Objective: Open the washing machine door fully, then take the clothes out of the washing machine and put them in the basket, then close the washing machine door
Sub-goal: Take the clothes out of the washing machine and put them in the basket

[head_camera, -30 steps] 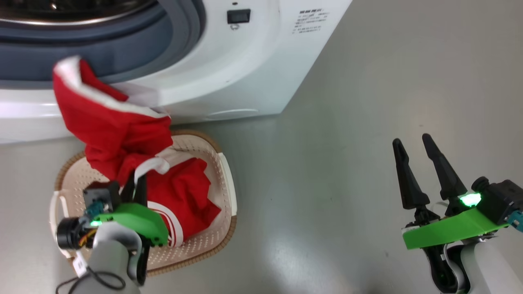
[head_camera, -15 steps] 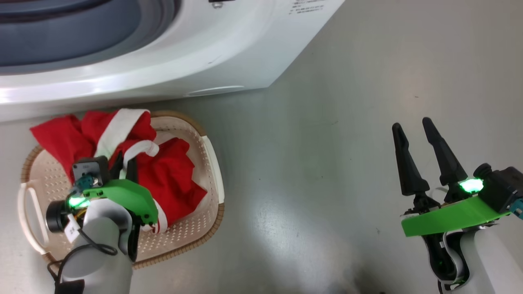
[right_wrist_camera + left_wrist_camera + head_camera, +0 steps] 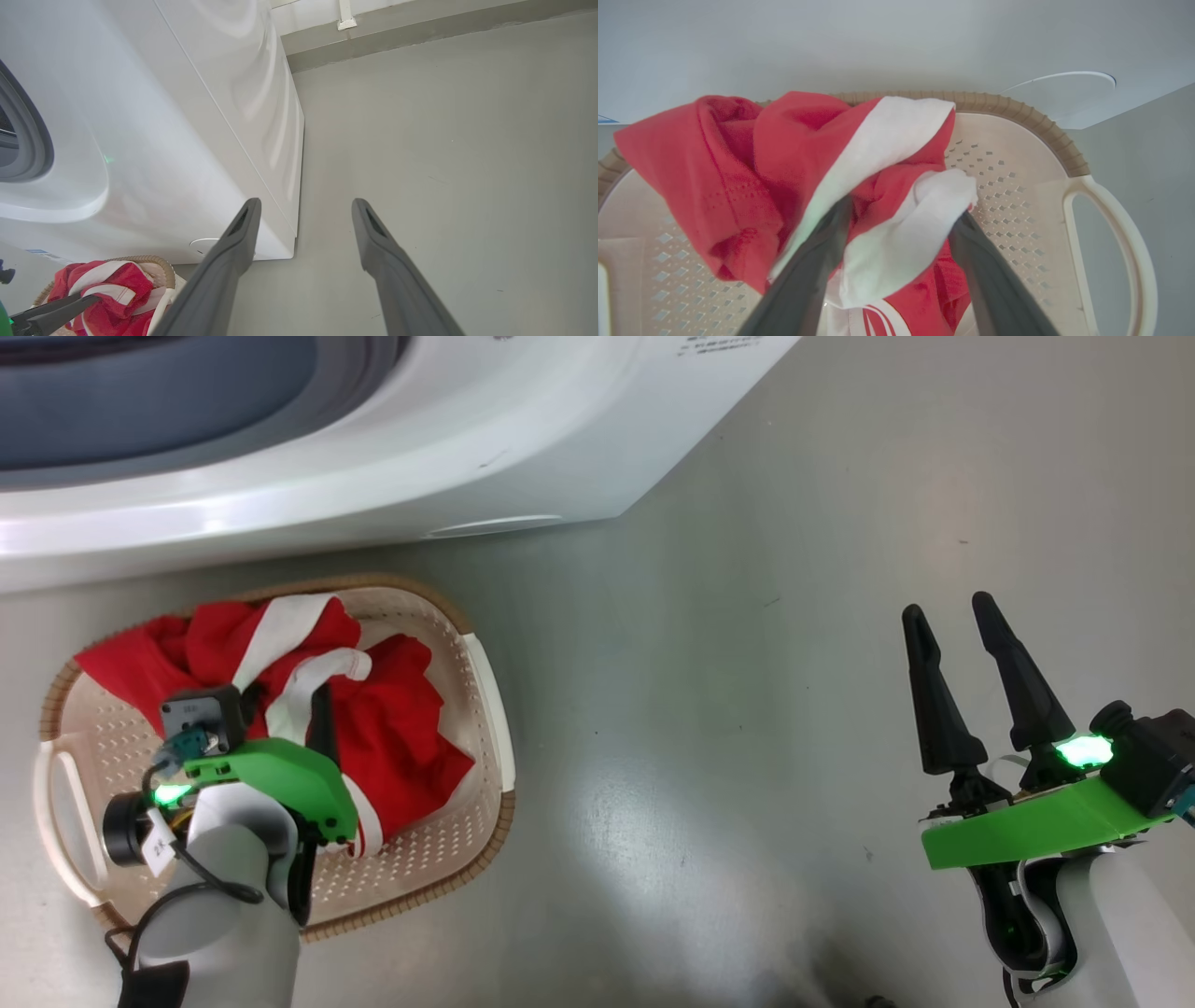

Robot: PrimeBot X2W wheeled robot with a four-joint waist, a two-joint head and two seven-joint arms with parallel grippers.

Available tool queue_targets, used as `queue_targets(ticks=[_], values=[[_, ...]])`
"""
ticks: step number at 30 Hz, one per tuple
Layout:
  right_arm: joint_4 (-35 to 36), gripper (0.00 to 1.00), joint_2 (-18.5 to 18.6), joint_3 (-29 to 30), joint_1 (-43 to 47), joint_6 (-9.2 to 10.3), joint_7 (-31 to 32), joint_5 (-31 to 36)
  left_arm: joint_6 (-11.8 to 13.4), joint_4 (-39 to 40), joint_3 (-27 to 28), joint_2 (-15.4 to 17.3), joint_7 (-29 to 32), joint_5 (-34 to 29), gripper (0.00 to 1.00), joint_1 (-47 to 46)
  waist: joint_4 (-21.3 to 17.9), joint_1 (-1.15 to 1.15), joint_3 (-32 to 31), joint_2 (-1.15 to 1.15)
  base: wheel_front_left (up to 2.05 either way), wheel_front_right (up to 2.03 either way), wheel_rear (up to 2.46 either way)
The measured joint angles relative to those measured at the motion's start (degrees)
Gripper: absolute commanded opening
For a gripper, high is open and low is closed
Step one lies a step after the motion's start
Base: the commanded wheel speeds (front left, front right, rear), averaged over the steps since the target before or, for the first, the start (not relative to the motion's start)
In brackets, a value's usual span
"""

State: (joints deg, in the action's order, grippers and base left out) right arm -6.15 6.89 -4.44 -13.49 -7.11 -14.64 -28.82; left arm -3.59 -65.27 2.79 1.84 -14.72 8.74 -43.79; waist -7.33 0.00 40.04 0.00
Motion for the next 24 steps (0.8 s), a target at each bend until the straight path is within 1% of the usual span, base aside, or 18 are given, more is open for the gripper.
queue_targets(ticks=[8, 14, 18, 24], values=[[-0.33, 1.00, 0.01, -0.02, -0.02, 0.00, 0.00, 0.00, -0.05, 0.87, 0.70, -0.09, 0.00, 0.98, 1.00, 0.15, 0.38, 0.00, -1.48, 0.00, 0.00, 0.00, 0.00], [-1.09, 1.00, 0.11, -0.16, 0.00, 0.00, 0.00, 0.00, -0.55, 3.41, 1.74, -0.31, 0.00, 2.02, 1.00, 1.99, 0.69, 0.00, -3.96, 0.00, 0.00, 0.00, 0.00], [-1.74, 1.00, 0.36, -0.40, 0.21, 0.00, 0.01, 0.00, -1.08, 7.06, 2.53, -0.40, 0.00, 2.35, 1.00, 5.94, 0.95, 0.00, -6.89, 0.00, 0.00, 0.00, 0.00], [-2.74, 1.00, 0.90, -0.53, 1.71, 0.00, 0.00, 0.00, -2.05, 15.28, 2.78, -0.40, 0.00, 2.37, 1.00, 10.89, 1.31, 0.00, -11.16, 0.00, 0.00, 0.00, 0.00]])
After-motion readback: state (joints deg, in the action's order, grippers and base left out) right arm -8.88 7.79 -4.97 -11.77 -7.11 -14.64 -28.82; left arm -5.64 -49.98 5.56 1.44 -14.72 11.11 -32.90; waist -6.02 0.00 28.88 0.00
